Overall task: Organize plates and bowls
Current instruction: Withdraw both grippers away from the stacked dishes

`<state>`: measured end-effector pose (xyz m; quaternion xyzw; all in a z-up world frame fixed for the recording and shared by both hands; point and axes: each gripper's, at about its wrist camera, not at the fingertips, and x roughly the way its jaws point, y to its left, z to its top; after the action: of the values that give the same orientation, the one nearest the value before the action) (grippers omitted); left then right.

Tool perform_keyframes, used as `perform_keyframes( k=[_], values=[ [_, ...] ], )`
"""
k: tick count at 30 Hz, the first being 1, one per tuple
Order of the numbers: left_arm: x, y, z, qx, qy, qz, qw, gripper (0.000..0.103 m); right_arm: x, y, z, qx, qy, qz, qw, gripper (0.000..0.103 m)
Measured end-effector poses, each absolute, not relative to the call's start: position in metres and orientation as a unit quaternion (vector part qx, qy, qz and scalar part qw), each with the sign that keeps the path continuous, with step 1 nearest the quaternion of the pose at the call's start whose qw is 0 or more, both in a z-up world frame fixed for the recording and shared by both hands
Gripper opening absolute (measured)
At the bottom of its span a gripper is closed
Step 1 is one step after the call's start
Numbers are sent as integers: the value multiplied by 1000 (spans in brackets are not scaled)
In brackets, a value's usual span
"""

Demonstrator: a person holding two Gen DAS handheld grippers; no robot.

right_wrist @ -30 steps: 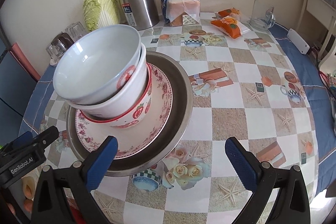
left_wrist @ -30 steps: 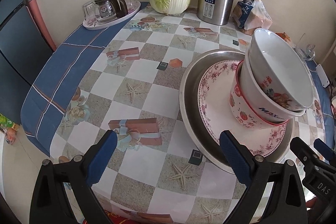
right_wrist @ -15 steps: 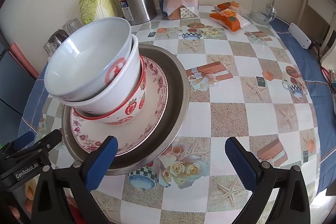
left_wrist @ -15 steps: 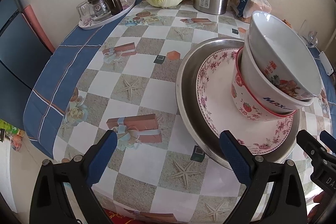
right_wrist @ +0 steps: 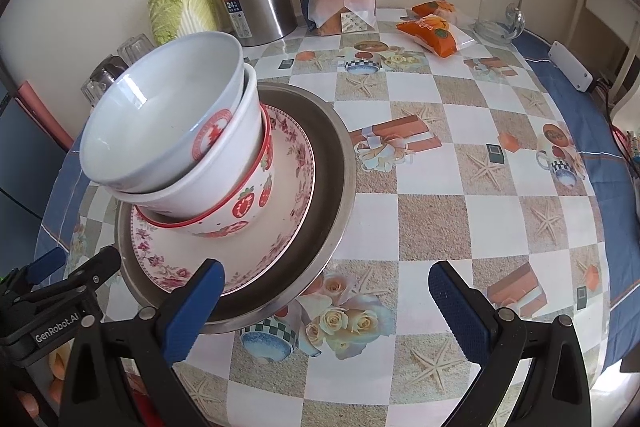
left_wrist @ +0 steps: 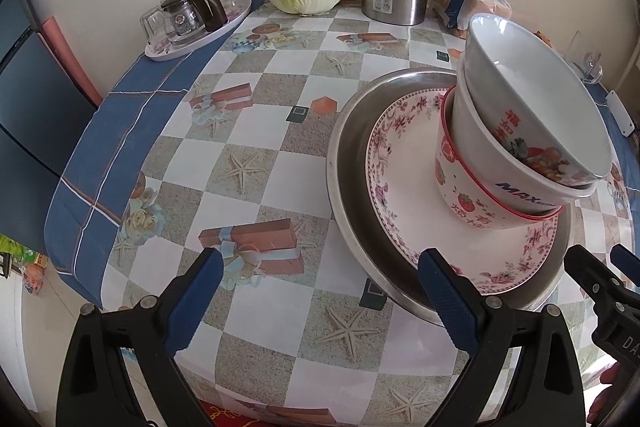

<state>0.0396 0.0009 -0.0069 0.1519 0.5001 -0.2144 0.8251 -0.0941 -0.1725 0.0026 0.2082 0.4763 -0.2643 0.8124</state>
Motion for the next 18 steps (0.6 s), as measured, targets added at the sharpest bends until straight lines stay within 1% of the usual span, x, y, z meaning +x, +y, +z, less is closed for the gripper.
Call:
perform_keyframes(
  k=[18],
  values=[
    [38,0,-7,161,499,-214,824,98,-95,-175,1,209,480,-267,809,103]
  ],
)
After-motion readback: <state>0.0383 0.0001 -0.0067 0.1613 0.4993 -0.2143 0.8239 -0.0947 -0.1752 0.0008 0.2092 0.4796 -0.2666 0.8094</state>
